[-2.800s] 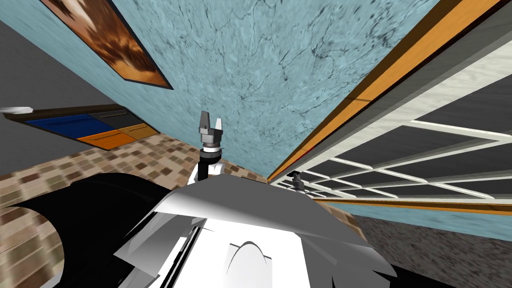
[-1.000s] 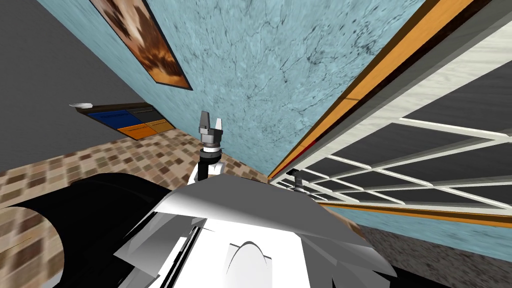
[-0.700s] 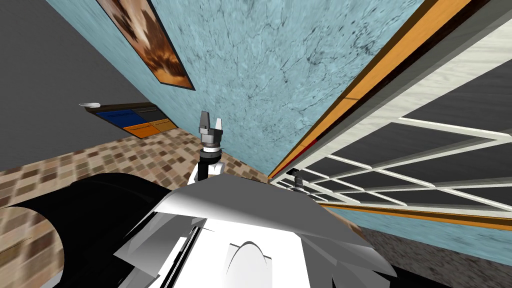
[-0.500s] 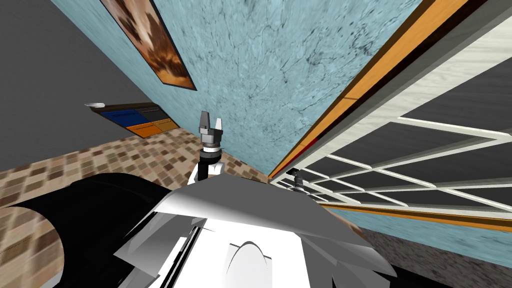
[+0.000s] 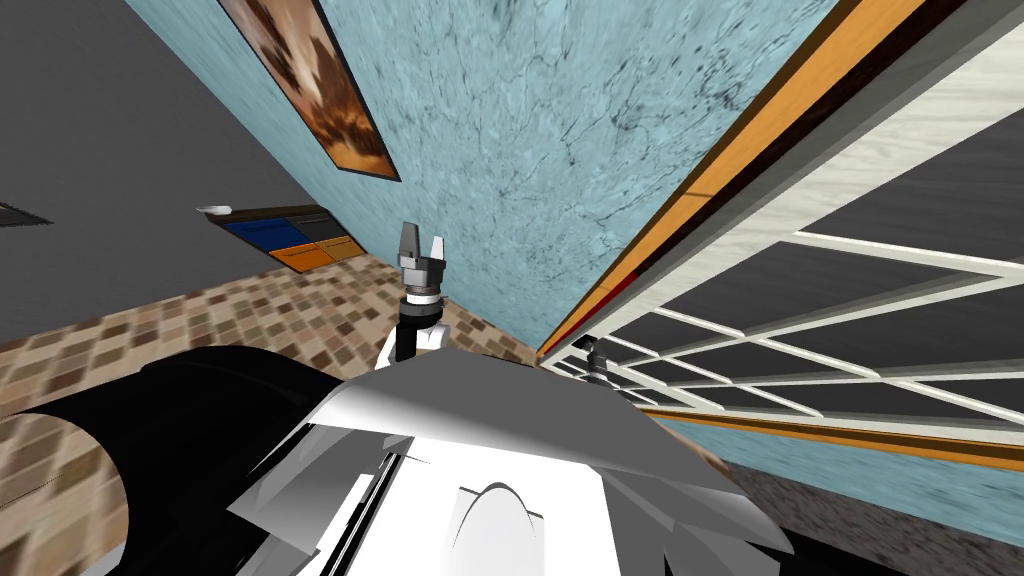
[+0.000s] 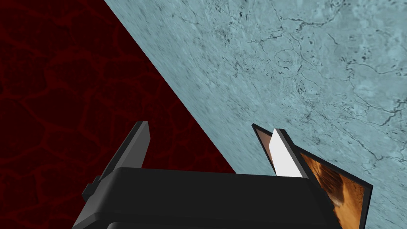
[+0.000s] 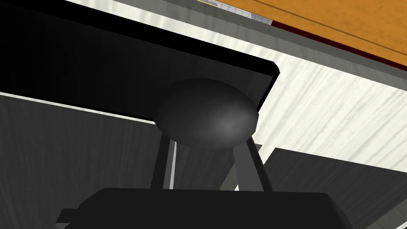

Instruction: Pull the door open

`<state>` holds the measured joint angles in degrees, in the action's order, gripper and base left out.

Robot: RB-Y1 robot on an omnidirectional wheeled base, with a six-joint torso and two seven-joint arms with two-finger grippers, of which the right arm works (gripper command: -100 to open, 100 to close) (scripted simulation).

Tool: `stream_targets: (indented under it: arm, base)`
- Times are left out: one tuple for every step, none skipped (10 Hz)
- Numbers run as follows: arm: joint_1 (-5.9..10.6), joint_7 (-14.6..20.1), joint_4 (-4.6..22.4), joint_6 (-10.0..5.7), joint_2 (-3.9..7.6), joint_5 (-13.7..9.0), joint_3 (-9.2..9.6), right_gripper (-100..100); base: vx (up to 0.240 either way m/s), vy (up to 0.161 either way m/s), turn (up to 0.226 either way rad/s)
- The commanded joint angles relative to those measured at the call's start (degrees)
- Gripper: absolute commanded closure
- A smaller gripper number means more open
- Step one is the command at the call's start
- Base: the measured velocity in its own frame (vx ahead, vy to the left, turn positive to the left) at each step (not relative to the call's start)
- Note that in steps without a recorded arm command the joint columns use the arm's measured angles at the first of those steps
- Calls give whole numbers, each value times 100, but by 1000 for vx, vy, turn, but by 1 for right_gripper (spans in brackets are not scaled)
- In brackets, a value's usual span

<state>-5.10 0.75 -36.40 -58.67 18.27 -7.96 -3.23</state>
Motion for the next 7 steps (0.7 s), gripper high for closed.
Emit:
stream_targets:
  arm:
    - [2,286,-65,34,-31,-85,68,100]
    - [25,431,-59,53,-31,-171,105,100]
    - [25,532,-59,53,-31,-171,105,100]
    - [48,719,-52,72,-31,-256,142,100]
    - [48,772,-52,72,-31,-256,142,100]
    - [71,986,-46,91,-31,-342,179,100]
    - [71,1011,-46,91,-31,-342,179,100]
  base:
    - [-30,-18,53]
    - [-51,-23,101]
    - [-41,-18,37]
    - [-39,-16,49]
    - [-33,-16,25]
    - [-37,-15,73]
    - [-33,-15,27]
